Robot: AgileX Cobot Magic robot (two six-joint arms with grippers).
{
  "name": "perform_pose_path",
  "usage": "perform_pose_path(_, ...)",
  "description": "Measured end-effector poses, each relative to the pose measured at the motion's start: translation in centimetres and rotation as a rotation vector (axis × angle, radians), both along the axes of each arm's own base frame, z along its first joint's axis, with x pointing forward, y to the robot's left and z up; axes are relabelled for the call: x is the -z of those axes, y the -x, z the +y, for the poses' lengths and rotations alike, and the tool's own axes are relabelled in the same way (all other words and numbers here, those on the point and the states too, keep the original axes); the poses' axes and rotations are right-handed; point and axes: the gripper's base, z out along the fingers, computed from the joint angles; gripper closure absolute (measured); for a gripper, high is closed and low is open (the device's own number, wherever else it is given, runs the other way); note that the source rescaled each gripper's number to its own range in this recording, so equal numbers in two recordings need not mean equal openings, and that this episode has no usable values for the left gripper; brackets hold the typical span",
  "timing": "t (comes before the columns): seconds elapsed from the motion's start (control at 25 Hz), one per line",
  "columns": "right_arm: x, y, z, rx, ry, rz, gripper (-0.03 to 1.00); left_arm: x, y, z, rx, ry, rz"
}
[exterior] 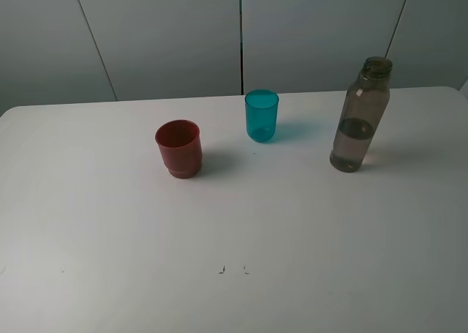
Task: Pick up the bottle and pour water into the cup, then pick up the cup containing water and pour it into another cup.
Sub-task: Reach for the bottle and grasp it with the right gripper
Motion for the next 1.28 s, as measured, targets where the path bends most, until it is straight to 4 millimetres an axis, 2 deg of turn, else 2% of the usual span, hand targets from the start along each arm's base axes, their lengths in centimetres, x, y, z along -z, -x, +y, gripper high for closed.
perform_pose_path(1.28,0.00,0.00,0.00,0.000,0.000,0.000,-0.03,0.00,0.00,0.00,0.000,0.000,0.000)
